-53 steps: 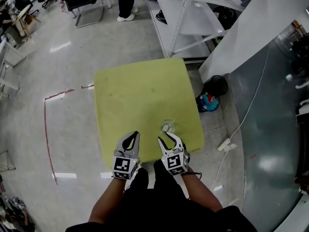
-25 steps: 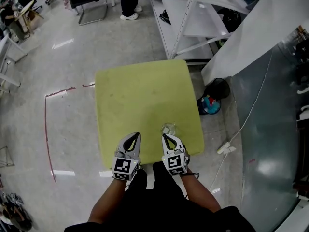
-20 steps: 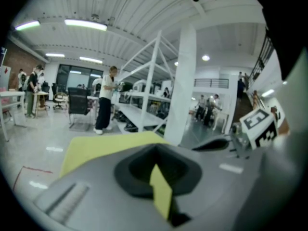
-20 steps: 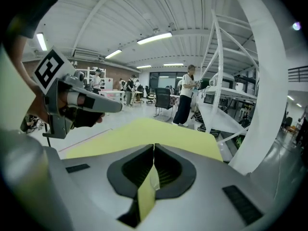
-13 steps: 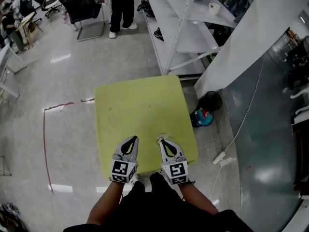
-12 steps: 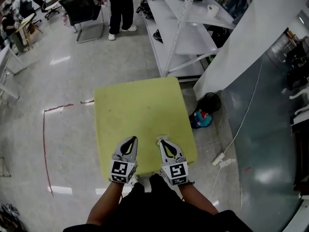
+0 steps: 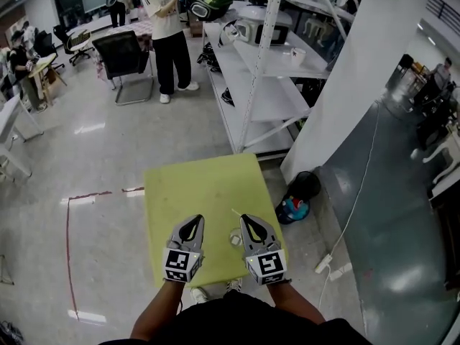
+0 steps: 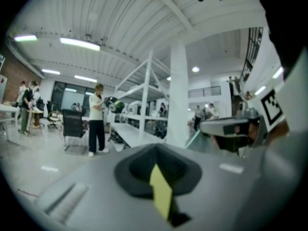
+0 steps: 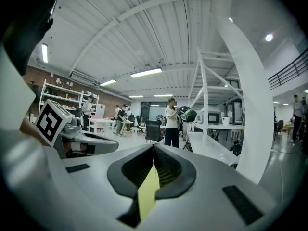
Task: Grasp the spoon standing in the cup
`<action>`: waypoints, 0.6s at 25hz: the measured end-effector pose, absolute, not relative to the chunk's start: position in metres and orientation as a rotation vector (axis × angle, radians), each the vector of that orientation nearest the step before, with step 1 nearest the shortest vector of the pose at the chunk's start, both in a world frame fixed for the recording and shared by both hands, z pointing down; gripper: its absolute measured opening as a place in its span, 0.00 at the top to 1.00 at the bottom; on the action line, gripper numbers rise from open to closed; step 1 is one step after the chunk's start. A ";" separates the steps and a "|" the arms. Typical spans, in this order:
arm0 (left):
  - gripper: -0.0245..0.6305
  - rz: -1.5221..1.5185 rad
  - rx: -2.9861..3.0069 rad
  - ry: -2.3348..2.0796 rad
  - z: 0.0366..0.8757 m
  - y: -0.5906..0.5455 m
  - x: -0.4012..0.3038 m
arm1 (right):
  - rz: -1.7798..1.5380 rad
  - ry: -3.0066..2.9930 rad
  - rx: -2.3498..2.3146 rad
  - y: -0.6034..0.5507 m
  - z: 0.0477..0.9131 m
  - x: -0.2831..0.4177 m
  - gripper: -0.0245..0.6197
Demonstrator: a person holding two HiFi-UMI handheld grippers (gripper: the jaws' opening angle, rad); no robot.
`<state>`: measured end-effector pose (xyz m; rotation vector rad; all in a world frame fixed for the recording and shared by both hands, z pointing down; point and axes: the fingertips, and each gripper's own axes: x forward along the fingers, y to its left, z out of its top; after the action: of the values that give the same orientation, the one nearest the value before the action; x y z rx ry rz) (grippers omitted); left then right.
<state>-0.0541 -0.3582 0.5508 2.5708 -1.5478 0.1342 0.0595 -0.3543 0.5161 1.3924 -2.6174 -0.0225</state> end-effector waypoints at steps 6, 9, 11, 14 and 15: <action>0.95 0.096 2.691 -1.525 0.508 -0.360 -0.040 | -0.087 -2.659 1.470 -0.360 0.474 0.062 0.95; 0.95 0.066 2.715 -1.538 0.493 -0.360 -0.038 | -0.128 -2.679 1.469 -0.364 0.464 0.065 0.95; 0.95 0.054 2.729 -1.543 0.486 -0.359 -0.037 | -0.161 -2.687 1.479 -0.366 0.455 0.068 0.95; 0.95 0.038 2.741 -1.558 0.478 -0.357 -0.038 | -0.200 -2.696 1.495 -0.369 0.442 0.070 0.95; 0.95 0.034 2.740 -1.563 0.476 -0.357 -0.037 | -0.207 -2.695 1.499 -0.371 0.439 0.071 0.95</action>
<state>-0.0375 -0.3571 0.4765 2.7402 -1.5629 0.0337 0.0709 -0.3709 0.4394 1.4987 -2.6947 -0.2068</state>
